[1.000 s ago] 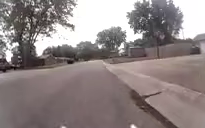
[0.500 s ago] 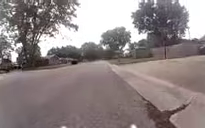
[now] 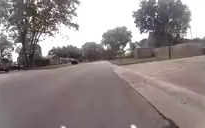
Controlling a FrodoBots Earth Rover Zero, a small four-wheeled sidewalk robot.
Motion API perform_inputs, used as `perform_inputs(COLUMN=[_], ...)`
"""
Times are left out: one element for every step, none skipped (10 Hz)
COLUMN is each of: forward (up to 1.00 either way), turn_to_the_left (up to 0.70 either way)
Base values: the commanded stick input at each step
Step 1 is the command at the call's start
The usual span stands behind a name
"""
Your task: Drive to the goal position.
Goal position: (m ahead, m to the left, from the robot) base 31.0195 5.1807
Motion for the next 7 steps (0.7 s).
perform_inputs(forward=[1.0,1.0,1.0,1.0,1.0,1.0,1.0], turn_to_the_left=[0.0,0.0,0.0,0.0,0.0,0.0,0.0])
